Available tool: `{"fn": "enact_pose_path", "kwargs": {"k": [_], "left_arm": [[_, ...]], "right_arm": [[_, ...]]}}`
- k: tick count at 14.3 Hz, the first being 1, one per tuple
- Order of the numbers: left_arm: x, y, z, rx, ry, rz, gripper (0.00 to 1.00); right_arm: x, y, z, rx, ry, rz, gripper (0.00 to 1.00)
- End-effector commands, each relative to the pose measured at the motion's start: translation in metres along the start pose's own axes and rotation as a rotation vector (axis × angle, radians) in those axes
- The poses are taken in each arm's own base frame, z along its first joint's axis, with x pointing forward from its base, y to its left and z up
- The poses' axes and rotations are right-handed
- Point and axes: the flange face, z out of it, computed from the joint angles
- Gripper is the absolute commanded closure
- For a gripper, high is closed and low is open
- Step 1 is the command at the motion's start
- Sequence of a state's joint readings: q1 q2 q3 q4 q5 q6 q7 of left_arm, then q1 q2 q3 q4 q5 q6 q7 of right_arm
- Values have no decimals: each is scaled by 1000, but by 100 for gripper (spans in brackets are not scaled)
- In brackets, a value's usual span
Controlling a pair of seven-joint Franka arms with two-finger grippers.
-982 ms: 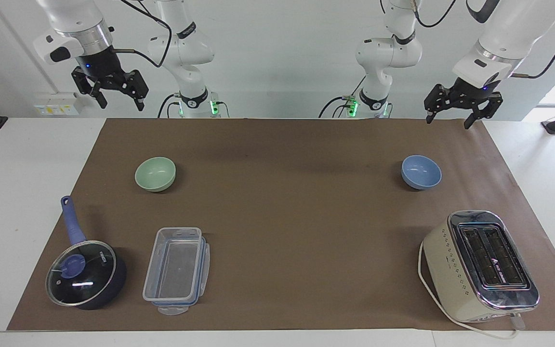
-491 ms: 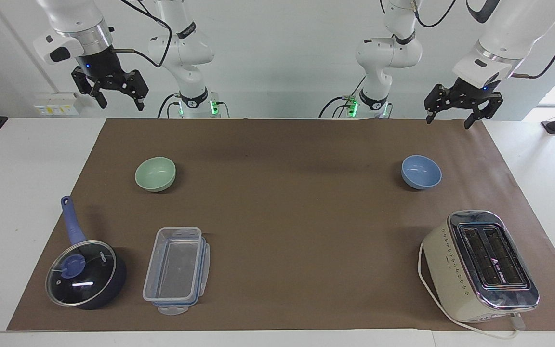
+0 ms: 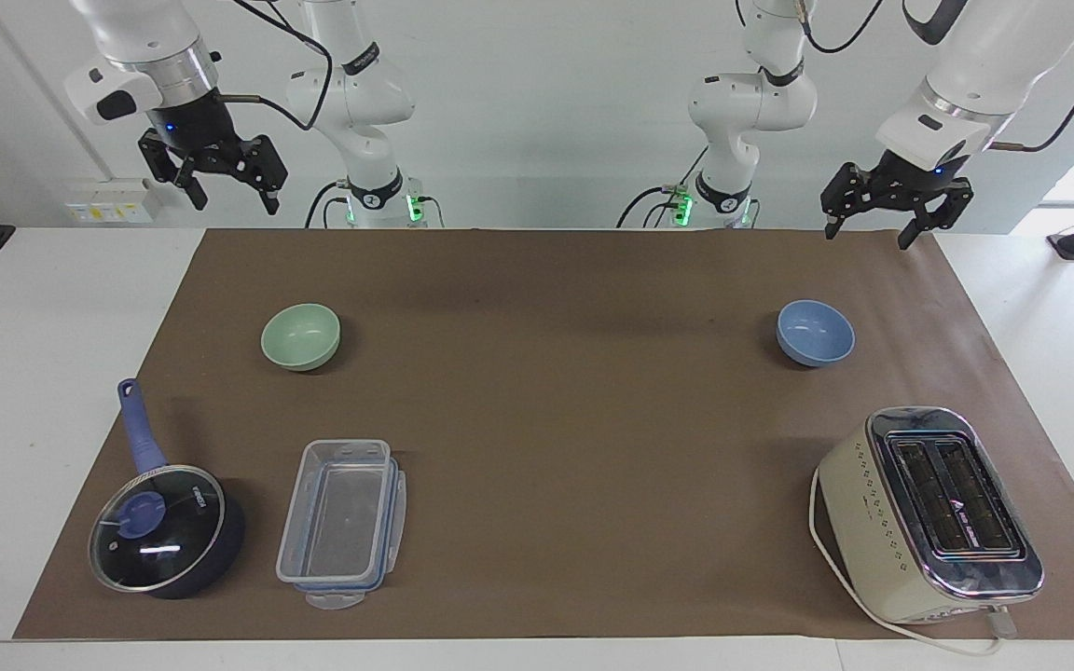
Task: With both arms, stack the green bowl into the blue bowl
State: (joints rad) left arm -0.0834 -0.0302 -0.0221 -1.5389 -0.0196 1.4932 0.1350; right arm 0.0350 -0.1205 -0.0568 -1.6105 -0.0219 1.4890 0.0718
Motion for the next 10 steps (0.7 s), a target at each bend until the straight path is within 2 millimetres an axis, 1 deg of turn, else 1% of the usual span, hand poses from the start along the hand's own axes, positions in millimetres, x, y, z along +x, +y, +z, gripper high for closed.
{"fn": "enact_pose_path", "kwargs": {"k": [1, 10], "left_arm": [[-8, -2, -1, 15, -8, -5, 0], [-8, -3, 0, 15, -5, -4, 0]], "right_arm": [[-5, 4, 0, -3, -8, -17, 0], [-6, 4, 1, -2, -10, -18, 0]]}}
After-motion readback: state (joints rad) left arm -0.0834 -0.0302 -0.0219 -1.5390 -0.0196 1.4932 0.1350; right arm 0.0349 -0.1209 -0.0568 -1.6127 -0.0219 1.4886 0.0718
